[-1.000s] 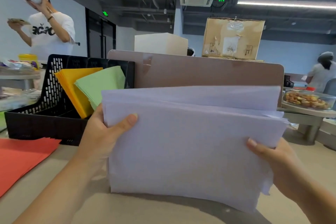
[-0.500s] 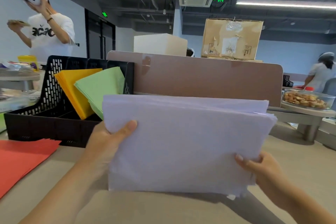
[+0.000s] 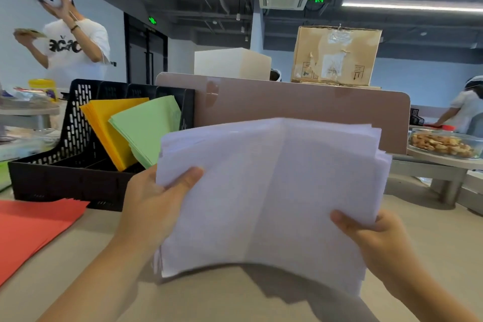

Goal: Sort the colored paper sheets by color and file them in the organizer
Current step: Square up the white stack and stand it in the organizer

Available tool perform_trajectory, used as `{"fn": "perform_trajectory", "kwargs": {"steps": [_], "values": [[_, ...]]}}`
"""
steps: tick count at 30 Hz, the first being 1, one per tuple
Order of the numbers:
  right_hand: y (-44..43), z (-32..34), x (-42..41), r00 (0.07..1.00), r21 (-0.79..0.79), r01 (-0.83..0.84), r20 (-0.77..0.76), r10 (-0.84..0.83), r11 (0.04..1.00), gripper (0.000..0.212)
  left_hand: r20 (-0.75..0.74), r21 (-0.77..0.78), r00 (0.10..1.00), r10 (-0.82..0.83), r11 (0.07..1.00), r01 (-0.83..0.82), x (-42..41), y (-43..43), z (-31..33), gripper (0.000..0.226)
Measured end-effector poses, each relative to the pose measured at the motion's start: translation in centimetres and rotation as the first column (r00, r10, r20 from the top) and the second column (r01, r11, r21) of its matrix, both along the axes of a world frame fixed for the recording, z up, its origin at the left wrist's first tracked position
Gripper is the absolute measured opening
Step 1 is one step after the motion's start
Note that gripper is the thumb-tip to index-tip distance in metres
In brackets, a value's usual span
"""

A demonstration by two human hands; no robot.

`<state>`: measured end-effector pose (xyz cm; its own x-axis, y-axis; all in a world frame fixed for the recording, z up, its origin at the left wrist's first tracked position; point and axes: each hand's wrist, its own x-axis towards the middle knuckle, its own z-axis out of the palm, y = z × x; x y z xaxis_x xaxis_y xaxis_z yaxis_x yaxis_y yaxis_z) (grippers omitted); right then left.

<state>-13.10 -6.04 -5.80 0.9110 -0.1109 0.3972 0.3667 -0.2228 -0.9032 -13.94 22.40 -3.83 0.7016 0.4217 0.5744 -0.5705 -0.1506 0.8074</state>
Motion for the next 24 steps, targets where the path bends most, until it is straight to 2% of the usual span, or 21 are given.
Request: {"fn": "perform_trajectory", "kwargs": {"steps": [2,4,5,6,9,11,14,16,17,19,22,24], "values": [[0.6,0.8,-0.5,0.996,-0.030,0.030,0.082,-0.028,0.999,0.021,0.050,0.032,0.999,0.022,0.999,-0.024,-0.8,-0.8,0.4,0.021],[1.0,1.6,-1.1,0.990,-0.005,-0.008,0.142,0.009,1.000,0.015,0.086,0.049,0.996,-0.011,0.999,0.007,-1.0,-0.8,0.8,0.011],[1.2,1.9,-1.4,0.987,0.025,-0.044,0.154,0.040,0.999,0.013,0.088,0.057,0.995,-0.048,0.997,0.043,-0.8,-0.7,0.9,0.015],[1.1,2.1,-1.5,0.985,0.065,-0.074,0.159,0.063,0.995,0.017,0.073,0.050,0.993,-0.094,0.995,0.091,-0.5,-0.3,0.8,0.029],[0.2,1.8,-0.8,0.989,0.162,-0.132,0.090,0.119,0.978,0.032,-0.048,-0.055,0.977,-0.210,0.977,0.207,1.1,0.7,-0.6,0.058],[-0.2,1.2,-0.3,0.987,0.201,-0.161,0.018,0.160,0.966,0.040,-0.089,-0.149,0.968,-0.236,0.964,0.221,1.6,0.8,-1.4,0.054],[-0.1,0.5,0.0,0.990,0.177,-0.138,-0.013,0.142,0.974,0.069,-0.111,-0.183,0.969,-0.218,0.963,0.196,2.0,0.5,-2.0,0.026],[-0.3,0.6,0.0,0.992,0.175,-0.125,-0.002,0.127,0.977,0.065,-0.091,-0.147,0.978,-0.189,0.974,0.174,1.6,0.5,-1.5,0.019],[-0.4,0.8,0.0,0.989,0.182,-0.149,0.006,0.150,0.972,0.061,-0.071,-0.135,0.979,-0.190,0.975,0.179,1.5,0.6,-1.2,0.022],[-0.9,1.1,0.1,0.980,0.180,-0.200,0.021,0.200,0.963,0.064,-0.038,-0.166,0.968,-0.248,0.957,0.238,1.4,1.1,-0.8,0.036],[-0.9,1.1,0.1,0.960,0.230,-0.272,0.004,0.279,0.934,0.043,-0.031,-0.217,0.940,-0.339,0.921,0.324,1.3,1.2,-1.0,0.069],[-0.8,1.0,0.0,0.946,0.232,-0.306,-0.032,0.322,0.923,0.057,-0.047,-0.174,0.955,-0.291,0.944,0.280,1.1,0.8,-1.0,0.056]]}}
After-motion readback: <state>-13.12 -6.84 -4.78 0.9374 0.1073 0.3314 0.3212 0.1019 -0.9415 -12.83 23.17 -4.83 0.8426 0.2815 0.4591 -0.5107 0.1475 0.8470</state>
